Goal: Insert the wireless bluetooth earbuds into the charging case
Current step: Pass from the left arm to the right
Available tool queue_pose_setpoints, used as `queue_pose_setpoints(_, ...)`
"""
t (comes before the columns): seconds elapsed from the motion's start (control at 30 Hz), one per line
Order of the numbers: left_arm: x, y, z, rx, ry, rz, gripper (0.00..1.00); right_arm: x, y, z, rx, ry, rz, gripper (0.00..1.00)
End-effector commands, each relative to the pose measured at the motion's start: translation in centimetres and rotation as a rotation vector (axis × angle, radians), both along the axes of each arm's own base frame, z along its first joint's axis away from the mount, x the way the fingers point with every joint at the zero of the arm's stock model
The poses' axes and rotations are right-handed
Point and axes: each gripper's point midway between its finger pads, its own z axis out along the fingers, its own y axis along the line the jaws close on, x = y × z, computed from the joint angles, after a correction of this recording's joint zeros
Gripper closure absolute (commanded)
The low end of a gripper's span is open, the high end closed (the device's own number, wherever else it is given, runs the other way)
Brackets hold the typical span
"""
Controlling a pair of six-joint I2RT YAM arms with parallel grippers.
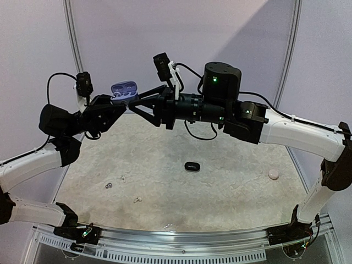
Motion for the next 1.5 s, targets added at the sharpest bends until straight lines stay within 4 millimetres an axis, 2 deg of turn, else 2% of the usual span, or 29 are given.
queue_pose_setpoints(0.0,-0.2,-0.2,1.3,-0.03,-0.03,0.004,1.0,-0.6,0.2,0.3,0.01,0.003,0.035,0.63)
queue_pose_setpoints(0.33,0.1,-0.6,0.7,-0.014,0.001,-0.003,1.0,-0.7,0.1,1.0,0.022,-0.01,0.039,0.6)
queue_pose_setpoints(0.43,0.1,-0.6,0.7,-0.014,0.001,-0.003,1.0,-0.7,-0.1,1.7,0.035,-0.027,0.033,0.63)
queue_pose_setpoints(0.67,0.1,-0.7,0.5,-0.005,0.004,-0.008,1.0,-0.7,0.2,1.5,0.032,-0.021,0.037,0.65)
queue_pose_setpoints(0.83,0.1,-0.8,0.7,-0.008,-0.008,-0.006,1.0,-0.8,0.4,1.4,0.019,-0.021,0.046,0.73)
queue_pose_setpoints(1.2,0.4,-1.1,0.1,0.007,0.022,-0.009,1.0,-1.3,0.5,1.4,0.026,-0.034,0.08,0.99)
queue_pose_setpoints(1.47,1.3,-1.2,-0.6,0.02,0.06,0.037,1.0,-1.2,0.4,1.2,0.031,-0.043,0.071,1.0)
